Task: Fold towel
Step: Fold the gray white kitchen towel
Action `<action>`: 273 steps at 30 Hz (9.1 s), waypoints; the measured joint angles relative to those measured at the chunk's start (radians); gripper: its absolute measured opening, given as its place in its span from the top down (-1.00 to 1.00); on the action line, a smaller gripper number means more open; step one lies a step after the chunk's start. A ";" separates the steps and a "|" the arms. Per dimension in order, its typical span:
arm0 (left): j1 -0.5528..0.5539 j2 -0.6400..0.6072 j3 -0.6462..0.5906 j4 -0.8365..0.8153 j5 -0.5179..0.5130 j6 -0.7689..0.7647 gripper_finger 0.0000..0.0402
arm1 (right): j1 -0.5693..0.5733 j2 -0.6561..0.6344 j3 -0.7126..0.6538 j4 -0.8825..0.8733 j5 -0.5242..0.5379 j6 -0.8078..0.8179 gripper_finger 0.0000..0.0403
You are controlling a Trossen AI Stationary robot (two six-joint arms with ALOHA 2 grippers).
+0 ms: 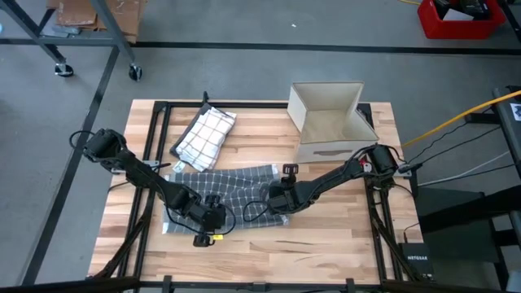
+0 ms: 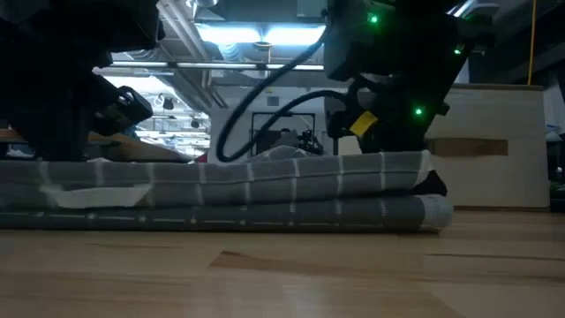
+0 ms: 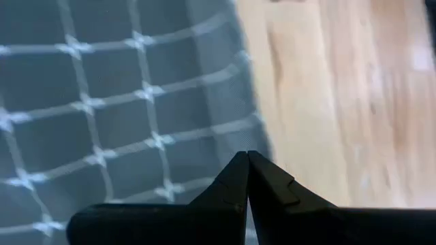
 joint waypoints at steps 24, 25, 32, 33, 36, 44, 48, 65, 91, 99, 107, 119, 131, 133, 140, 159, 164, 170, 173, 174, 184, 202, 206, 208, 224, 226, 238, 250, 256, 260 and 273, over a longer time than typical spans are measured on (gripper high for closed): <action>-0.010 0.220 0.006 0.063 0.223 0.011 1.00 | -0.175 -0.002 0.000 -0.225 -0.001 0.083 0.85; -0.011 0.220 0.006 0.063 0.222 0.011 1.00 | -0.191 -0.002 0.000 -0.225 -0.015 0.084 0.85; 0.003 0.177 -0.003 0.104 0.218 0.028 1.00 | -0.221 -0.010 0.000 -0.181 -0.105 0.085 0.85; 0.011 0.159 -0.004 0.109 0.215 0.040 1.00 | -0.214 -0.012 0.000 -0.177 -0.108 0.086 0.85; 0.037 0.099 -0.009 0.099 0.202 0.078 1.00 | -0.190 -0.024 0.000 -0.180 -0.114 0.088 0.85; 0.086 -0.077 -0.004 0.119 0.101 0.152 1.00 | -0.121 -0.133 0.000 -0.213 -0.116 0.168 0.85; 0.113 -0.131 -0.004 0.097 0.017 0.153 1.00 | -0.093 -0.193 0.000 -0.269 -0.198 0.243 0.85; 0.312 -0.146 -0.002 0.112 -0.045 0.184 0.65 | 0.050 -0.247 0.000 0.025 -0.567 0.739 0.85; 0.400 -0.146 0.000 0.020 -0.045 0.285 0.69 | 0.066 -0.180 -0.001 0.024 -0.561 1.125 0.85; 0.400 -0.147 0.000 0.022 -0.045 0.306 0.68 | 0.058 -0.180 -0.001 -0.055 -0.703 1.102 0.85; 0.399 -0.147 0.000 0.022 -0.044 0.337 0.68 | 0.059 -0.173 0.000 -0.053 -0.746 1.096 0.66; 0.399 -0.147 0.000 -0.005 -0.044 0.337 0.67 | 0.059 -0.077 0.000 0.006 -0.833 1.102 -0.04; 0.399 -0.147 0.000 -0.031 -0.044 0.337 0.67 | 0.059 -0.073 0.000 -0.019 -0.848 1.102 0.81; 0.399 -0.147 0.000 -0.031 -0.044 0.337 0.67 | 0.059 -0.073 0.000 -0.031 -0.851 1.099 0.94; 0.399 -0.147 0.000 -0.032 -0.044 0.337 0.67 | 0.060 -0.075 0.000 -0.103 -0.890 1.101 0.97; 0.400 -0.147 0.000 -0.085 -0.044 0.383 0.67 | 0.143 -0.076 0.000 -0.134 -0.942 1.198 0.80; 0.399 -0.147 0.000 -0.134 -0.044 0.382 0.67 | 0.192 -0.111 0.000 -0.137 -0.870 1.258 0.85; 0.399 -0.147 0.000 -0.188 -0.044 0.415 0.67 | 0.257 -0.156 0.000 -0.137 -0.737 1.367 0.89; 0.399 -0.147 0.000 -0.175 -0.044 0.413 0.67 | 0.285 -0.157 0.000 -0.138 -0.714 1.409 0.87; 0.399 -0.147 0.000 -0.174 -0.044 0.408 0.67 | 0.294 -0.157 0.000 -0.138 -0.714 1.418 0.85; 0.399 -0.147 0.000 -0.087 -0.044 0.408 0.46 | 0.407 -0.157 0.000 -0.138 -0.694 1.642 0.77; 0.394 -0.147 0.000 -0.024 0.095 0.408 0.33 | 0.597 -0.156 0.000 0.086 -0.300 1.937 0.77; 0.358 -0.147 -0.008 -0.033 0.173 0.408 0.40 | 0.612 -0.136 0.001 0.237 -0.263 1.914 0.77; 0.337 -0.147 -0.024 -0.030 0.174 0.423 0.43 | 0.612 -0.122 0.001 0.280 -0.258 1.890 0.77; 0.149 -0.076 -0.167 -0.014 0.176 0.332 0.59 | 0.615 -0.111 0.001 0.309 -0.519 1.726 0.77; 0.129 -0.069 -0.181 -0.014 0.176 0.315 0.61 | 0.618 -0.111 0.001 0.310 -0.512 1.726 0.77; 0.017 -0.074 -0.285 0.012 0.226 0.206 0.69 | 0.632 -0.111 0.001 0.373 -0.574 1.776 0.77; 0.013 -0.145 -0.302 0.079 0.218 0.195 0.73 | 0.657 -0.111 0.000 0.081 -0.285 2.028 0.77; 0.019 -0.174 -0.303 0.097 0.202 0.193 0.78 | 0.569 -0.112 0.000 -0.030 -0.218 2.035 0.77; 0.019 -0.173 -0.302 0.097 0.202 0.191 0.81 | 0.504 -0.112 0.000 -0.079 -0.217 2.034 0.77; 0.020 -0.176 -0.299 0.104 0.201 0.173 0.83 | 0.477 -0.488 -0.001 -0.559 -0.042 2.010 0.77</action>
